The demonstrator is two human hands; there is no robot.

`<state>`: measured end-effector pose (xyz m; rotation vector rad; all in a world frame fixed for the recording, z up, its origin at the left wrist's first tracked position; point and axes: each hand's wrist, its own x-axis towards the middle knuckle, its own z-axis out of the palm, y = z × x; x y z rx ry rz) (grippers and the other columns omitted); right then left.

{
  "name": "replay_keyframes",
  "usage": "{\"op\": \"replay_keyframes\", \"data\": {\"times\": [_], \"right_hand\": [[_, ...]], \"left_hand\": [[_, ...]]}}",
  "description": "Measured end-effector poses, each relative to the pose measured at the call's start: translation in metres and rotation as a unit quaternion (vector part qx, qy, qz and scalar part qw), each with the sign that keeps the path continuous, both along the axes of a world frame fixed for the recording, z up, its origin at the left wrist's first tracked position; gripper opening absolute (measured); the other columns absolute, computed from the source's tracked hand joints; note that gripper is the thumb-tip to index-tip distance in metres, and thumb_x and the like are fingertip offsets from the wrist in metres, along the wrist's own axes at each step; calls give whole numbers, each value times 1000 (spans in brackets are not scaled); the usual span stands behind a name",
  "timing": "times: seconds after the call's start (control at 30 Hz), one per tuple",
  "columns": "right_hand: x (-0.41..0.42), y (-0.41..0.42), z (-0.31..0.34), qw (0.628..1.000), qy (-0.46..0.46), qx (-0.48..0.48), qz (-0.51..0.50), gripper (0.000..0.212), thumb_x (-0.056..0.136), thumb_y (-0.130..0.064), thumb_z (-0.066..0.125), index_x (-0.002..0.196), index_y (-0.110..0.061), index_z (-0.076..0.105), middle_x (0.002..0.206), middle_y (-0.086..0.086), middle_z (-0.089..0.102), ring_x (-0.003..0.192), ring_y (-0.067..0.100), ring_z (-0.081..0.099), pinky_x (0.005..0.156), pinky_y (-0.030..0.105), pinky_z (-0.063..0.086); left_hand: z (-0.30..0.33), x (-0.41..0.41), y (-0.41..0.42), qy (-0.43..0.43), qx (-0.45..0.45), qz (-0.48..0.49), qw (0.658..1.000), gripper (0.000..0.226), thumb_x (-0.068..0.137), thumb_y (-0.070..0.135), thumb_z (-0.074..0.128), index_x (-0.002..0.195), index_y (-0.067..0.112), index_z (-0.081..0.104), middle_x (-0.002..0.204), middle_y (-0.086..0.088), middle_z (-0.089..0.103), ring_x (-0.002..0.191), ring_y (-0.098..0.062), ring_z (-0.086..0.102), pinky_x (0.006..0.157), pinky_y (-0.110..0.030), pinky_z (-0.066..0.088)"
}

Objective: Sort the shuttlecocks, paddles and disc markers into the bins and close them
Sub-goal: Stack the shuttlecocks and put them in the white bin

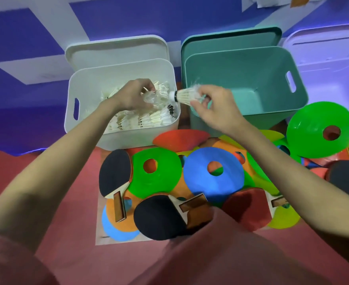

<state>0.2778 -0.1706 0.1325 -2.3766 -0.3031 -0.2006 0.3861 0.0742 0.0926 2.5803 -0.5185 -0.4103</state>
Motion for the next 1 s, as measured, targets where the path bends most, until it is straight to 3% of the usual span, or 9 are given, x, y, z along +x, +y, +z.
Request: {"op": "replay_keyframes", "data": {"times": [0.17, 0.3, 0.47, 0.57, 0.7, 0.9, 1.0], "right_hand": [[62, 44, -17, 992, 57, -109, 15, 14, 85, -20, 55, 77, -8, 54, 76, 8, 57, 81, 35, 57, 63, 34, 42], [81, 63, -27, 979, 92, -178, 32, 8, 83, -14, 52, 79, -7, 53, 90, 17, 62, 86, 38, 58, 63, 34, 40], [87, 68, -30, 976, 120, -176, 49, 10, 81, -14, 54, 78, -4, 56, 80, 12, 60, 80, 35, 55, 62, 34, 41], [90, 69, -28, 972, 159, -138, 108, 21, 83, -15, 58, 65, -16, 47, 64, -1, 46, 71, 28, 49, 65, 36, 42], [95, 77, -31, 971, 188, -75, 127, 36, 80, -10, 63, 55, -20, 39, 56, -7, 35, 59, 16, 35, 56, 25, 30], [94, 86, -45, 949, 205, -204, 125, 36, 83, -15, 60, 54, -11, 38, 58, 3, 38, 69, 28, 45, 60, 32, 33], [93, 74, -39, 952, 193, -208, 117, 18, 82, -17, 60, 70, -4, 62, 74, 14, 61, 78, 32, 57, 71, 37, 47]], "left_hand": [[1, -6, 12, -11, -19, -2, 1000, 42, 70, 13, 81, 107, 12, 60, 106, 0, 59, 99, -22, 59, 86, -36, 49], [-3, -4, 12, -15, 0, 2, 1000, 48, 71, 16, 81, 114, 9, 60, 115, -9, 60, 102, -23, 58, 90, -37, 48], [-7, -2, 13, -1, -25, 18, 1000, 44, 71, 15, 79, 112, 13, 60, 114, -3, 60, 101, -19, 57, 88, -35, 49], [-6, -1, 11, -5, -34, 4, 999, 47, 71, 16, 80, 114, 12, 59, 113, -1, 60, 99, -15, 55, 84, -25, 43], [-7, -1, 13, 5, -67, 9, 998, 51, 70, 13, 81, 115, 12, 58, 112, 1, 60, 97, -12, 54, 79, -18, 40], [-13, -5, 5, 21, -26, -21, 999, 48, 75, 21, 77, 121, 17, 62, 118, 3, 62, 104, -12, 54, 88, -23, 39], [-17, -4, -2, 31, -4, -7, 999, 47, 81, 20, 73, 126, 15, 60, 130, -3, 60, 119, -19, 54, 93, -23, 36]]}}
